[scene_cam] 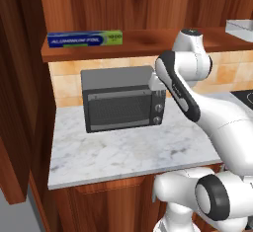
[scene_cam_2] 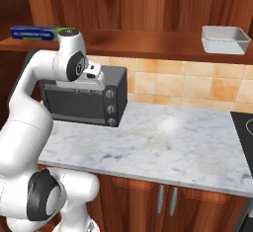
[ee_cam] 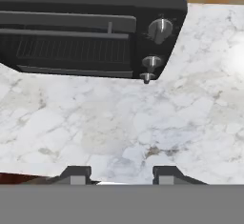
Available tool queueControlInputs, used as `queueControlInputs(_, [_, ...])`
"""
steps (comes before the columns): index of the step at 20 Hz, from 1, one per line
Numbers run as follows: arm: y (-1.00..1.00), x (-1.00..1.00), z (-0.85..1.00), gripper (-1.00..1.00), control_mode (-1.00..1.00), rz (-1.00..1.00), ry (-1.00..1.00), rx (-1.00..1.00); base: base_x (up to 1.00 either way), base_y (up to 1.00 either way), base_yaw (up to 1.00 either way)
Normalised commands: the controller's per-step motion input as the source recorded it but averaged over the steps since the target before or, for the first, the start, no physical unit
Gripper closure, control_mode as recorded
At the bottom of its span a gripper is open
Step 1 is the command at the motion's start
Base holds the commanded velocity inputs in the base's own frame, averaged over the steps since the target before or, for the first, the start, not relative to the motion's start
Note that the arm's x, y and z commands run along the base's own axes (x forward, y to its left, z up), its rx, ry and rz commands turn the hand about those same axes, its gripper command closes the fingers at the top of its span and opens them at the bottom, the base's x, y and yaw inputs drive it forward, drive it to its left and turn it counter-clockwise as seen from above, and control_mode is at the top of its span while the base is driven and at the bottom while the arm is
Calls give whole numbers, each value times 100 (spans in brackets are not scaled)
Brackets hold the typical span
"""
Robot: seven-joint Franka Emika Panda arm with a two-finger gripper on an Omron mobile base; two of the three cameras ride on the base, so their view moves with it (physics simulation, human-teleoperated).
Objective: Retrieve the tupperware and aluminum foil from the cabinet and place them on the dining counter near the plate with squash and lemon to prepare for storing leftovers.
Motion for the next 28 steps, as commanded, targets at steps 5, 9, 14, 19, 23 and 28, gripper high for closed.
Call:
queueControlInputs(5, [10,-9,5,-100,-100,5,-14,-2,0,0,0])
queueControlInputs(9, [0,-14,48,-100,-100,5,-44,0,0,0,0])
queueControlInputs(14, [0,0,69,-100,-100,4,-38,3,0,0,0])
queueControlInputs(19, [0,10,77,-100,-100,8,-22,9,0,0,0])
queueControlInputs(23, [0,22,46,-100,-100,6,-9,7,0,0,0])
queueControlInputs(28, [7,28,3,-100,-100,9,-3,1,0,0,0])
